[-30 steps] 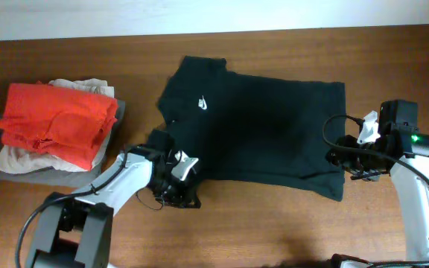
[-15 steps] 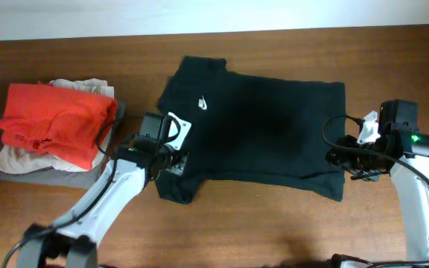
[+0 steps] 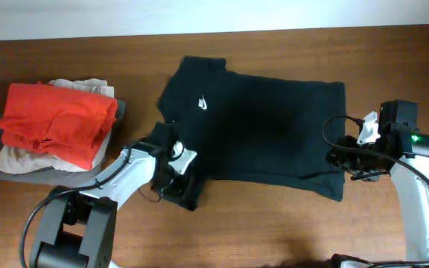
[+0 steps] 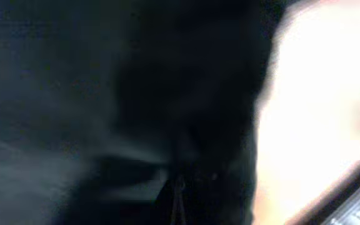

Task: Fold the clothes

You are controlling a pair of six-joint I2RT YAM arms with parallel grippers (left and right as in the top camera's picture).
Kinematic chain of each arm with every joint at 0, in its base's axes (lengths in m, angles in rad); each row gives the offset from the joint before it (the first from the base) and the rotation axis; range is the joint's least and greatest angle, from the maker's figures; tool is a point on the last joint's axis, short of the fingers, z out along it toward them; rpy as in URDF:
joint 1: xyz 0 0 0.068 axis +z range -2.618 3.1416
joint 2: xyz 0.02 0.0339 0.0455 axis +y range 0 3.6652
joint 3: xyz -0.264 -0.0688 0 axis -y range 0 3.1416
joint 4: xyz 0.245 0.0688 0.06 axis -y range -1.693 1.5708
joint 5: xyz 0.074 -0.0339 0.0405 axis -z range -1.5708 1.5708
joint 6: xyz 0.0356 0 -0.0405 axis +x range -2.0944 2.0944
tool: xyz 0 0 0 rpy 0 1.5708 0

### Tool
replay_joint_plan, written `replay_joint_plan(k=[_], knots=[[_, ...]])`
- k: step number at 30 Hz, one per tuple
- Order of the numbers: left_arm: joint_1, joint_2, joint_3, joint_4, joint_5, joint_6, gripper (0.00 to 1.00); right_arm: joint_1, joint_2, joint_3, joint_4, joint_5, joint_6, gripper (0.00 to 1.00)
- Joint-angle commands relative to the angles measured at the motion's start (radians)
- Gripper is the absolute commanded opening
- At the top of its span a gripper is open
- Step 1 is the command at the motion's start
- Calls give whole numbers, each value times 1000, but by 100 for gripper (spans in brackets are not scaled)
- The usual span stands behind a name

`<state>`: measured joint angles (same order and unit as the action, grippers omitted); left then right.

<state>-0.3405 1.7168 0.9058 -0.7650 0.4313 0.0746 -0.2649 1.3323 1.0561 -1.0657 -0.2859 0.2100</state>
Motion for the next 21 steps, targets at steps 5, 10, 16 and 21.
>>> replay_joint_plan(k=[5,10,16,21], knots=[[-15,-90,41,-163,169,52,1,3,0,0,11,10,7,53],[-15,-145,42,-119,7,50,1,3,0,0,13,10,7,54],[-16,-118,42,79,-127,51,6,3,0,0,17,10,7,53],[-55,-30,42,80,-61,77,6,3,0,0,11,10,7,54]])
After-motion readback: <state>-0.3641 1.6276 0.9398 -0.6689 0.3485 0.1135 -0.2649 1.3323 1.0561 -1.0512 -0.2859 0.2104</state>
